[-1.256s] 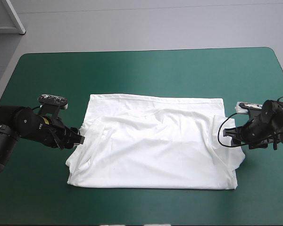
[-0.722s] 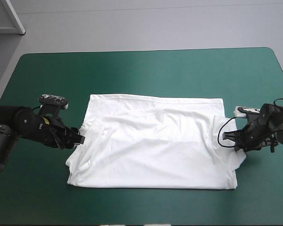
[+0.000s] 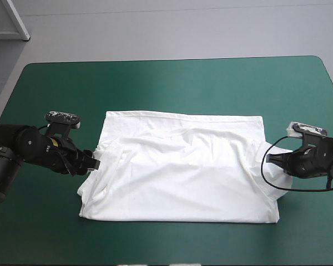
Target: Fold the cloth
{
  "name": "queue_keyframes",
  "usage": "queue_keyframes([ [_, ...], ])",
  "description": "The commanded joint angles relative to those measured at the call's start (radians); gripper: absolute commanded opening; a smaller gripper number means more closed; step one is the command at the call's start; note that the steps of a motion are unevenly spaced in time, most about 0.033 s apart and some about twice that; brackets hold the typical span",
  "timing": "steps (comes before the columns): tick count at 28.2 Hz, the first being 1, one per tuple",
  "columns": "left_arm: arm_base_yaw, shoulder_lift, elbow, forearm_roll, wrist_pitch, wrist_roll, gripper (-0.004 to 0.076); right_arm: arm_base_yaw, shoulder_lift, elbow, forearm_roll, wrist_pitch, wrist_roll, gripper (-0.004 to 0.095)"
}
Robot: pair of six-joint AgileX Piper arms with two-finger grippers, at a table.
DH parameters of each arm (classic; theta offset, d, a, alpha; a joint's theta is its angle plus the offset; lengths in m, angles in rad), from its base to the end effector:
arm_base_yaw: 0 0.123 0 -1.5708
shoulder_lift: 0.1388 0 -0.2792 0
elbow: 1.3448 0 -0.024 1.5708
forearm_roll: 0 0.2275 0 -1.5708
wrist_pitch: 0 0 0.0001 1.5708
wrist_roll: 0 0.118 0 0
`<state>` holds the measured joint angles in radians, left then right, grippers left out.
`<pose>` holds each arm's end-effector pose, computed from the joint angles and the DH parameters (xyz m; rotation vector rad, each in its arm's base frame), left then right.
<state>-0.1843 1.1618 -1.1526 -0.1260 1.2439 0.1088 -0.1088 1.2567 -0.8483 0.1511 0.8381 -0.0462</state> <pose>0.1908 -0.0499 0.3261 0.3778 2.7094 -0.1959 0.2223 -0.0110 0.2416 0.1906 2.7121 0.1371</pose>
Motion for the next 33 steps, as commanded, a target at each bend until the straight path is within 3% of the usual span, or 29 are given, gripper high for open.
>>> queue_keyframes([
  [1, 0.000, -0.021, -0.031, -0.018, -0.023, -0.010, 0.0493, 0.002, -0.040, -0.033, 0.197, 0.002, -0.159, -0.0014],
  [2, 0.000, -0.021, -0.031, -0.018, -0.023, -0.010, 0.0493, 0.015, -0.037, -0.033, 0.301, 0.029, -0.253, -0.0014],
  [4, 0.000, -0.021, -0.031, -0.018, -0.023, -0.010, 0.0493, 0.056, -0.037, -0.033, 0.344, 0.037, -0.305, -0.0014],
  [10, 0.000, -0.021, -0.031, -0.022, -0.023, -0.010, 0.0493, 0.278, 0.004, -0.033, 0.333, 0.020, -0.321, -0.0014],
  [16, 0.000, -0.021, -0.031, -0.022, -0.023, -0.010, 0.0493, 0.388, 0.125, -0.035, 0.326, -0.038, -0.310, 0.0001],
  [18, 0.000, -0.021, -0.031, -0.022, -0.023, -0.010, 0.0493, 0.404, 0.150, -0.041, 0.336, -0.065, -0.310, 0.0095],
  [22, 0.000, -0.021, -0.031, -0.022, -0.023, -0.010, 0.0493, 0.413, 0.142, -0.073, 0.353, -0.088, -0.294, 0.0408],
  [24, 0.000, -0.021, -0.031, -0.022, -0.023, -0.010, 0.0493, 0.413, 0.127, -0.095, 0.303, -0.093, -0.235, 0.0559],
  [26, 0.000, -0.021, -0.031, -0.024, -0.023, -0.010, 0.0493, 0.413, 0.107, -0.121, 0.228, -0.081, -0.164, 0.0641],
  [33, 0.000, -0.021, -0.031, 0.007, 0.027, -0.059, 0.0493, 0.413, -0.001, -0.174, -0.029, 0.163, 0.091, 0.0661],
])
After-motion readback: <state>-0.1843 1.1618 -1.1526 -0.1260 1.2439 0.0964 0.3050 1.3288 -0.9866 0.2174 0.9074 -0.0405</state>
